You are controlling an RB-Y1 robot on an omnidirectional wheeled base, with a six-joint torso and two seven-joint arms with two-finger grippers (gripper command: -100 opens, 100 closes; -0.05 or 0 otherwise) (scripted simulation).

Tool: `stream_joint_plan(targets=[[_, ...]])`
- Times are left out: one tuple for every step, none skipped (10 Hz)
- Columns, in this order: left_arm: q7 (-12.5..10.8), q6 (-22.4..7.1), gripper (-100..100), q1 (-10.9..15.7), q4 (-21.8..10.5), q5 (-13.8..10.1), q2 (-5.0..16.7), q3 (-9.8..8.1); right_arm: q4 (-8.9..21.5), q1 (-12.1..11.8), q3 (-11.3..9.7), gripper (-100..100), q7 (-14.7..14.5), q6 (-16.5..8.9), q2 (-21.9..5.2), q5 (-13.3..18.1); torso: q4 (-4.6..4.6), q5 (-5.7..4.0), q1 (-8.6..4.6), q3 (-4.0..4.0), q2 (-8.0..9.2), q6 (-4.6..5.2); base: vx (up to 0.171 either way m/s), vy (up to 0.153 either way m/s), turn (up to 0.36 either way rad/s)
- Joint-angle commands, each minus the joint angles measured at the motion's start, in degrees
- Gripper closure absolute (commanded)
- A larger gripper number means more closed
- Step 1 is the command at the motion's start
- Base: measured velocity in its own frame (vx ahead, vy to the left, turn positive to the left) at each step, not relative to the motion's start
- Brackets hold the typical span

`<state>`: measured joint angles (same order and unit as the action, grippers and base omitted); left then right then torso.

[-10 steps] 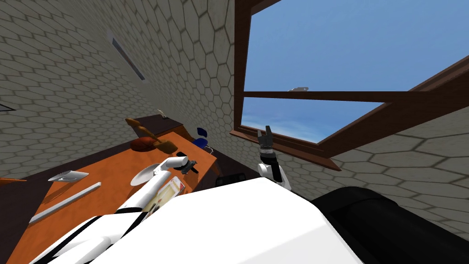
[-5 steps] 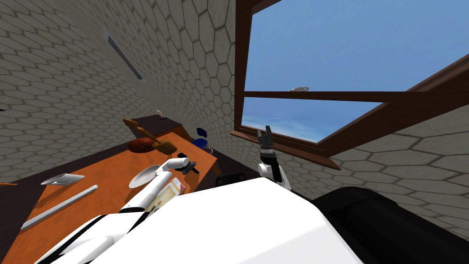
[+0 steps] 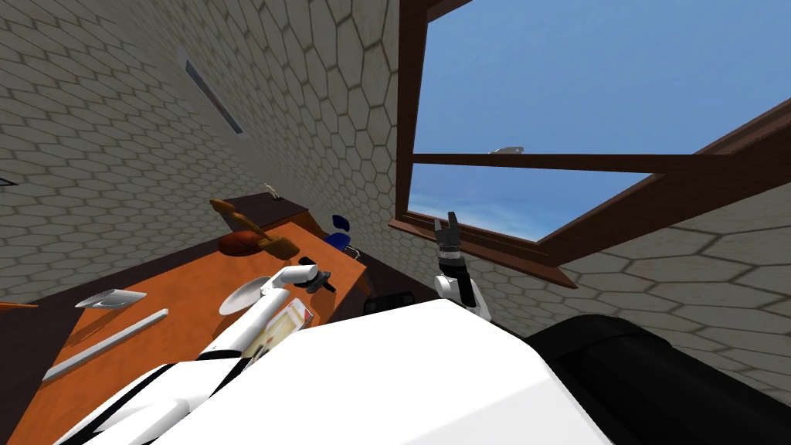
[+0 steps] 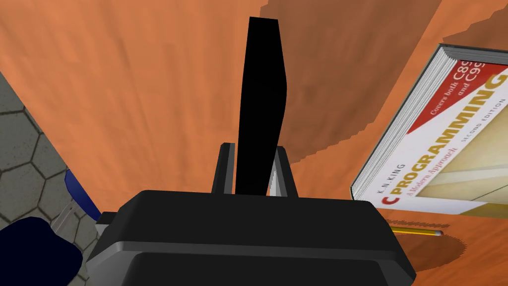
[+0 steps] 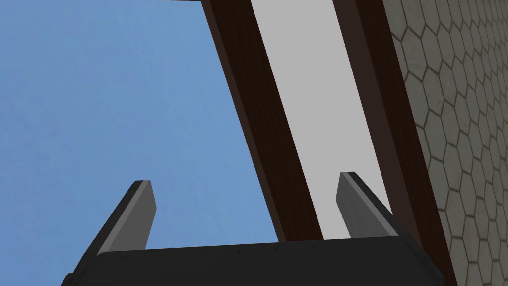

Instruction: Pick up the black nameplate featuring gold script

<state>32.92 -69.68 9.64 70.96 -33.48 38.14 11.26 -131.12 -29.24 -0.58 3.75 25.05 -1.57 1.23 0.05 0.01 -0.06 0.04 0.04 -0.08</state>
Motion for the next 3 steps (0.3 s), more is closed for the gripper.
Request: stream_joint_plan(targets=[[0.38, -1.87, 100, 0.78, 1.07, -1.03, 1.07, -0.3, 0.0, 0.0, 0.0, 0, 0.0, 0.0, 0.0, 0.0, 0.0, 0.0, 0.0, 0.0, 0.0, 0.0, -0.023, -0.053, 0.082], [-0.04, -1.27, 100, 0.02, 1.43, -0.54, 0.78, -0.22, 0.0, 0.0, 0.0, 0, 0.0, 0.0, 0.0, 0.0, 0.01, -0.01, -0.1, 0.03, 0.06, 0.01, -0.011, -0.025, 0.014], [-0.03, -1.56, 0, 0.03, 1.58, -0.6, 0.86, -0.25, 0.0, 0.01, 0.0, 0, 0.0, 0.0, 0.0, 0.0, 0.0, 0.02, -0.03, 0.02, 0.04, 0.03, 0.0, 0.0, 0.0]])
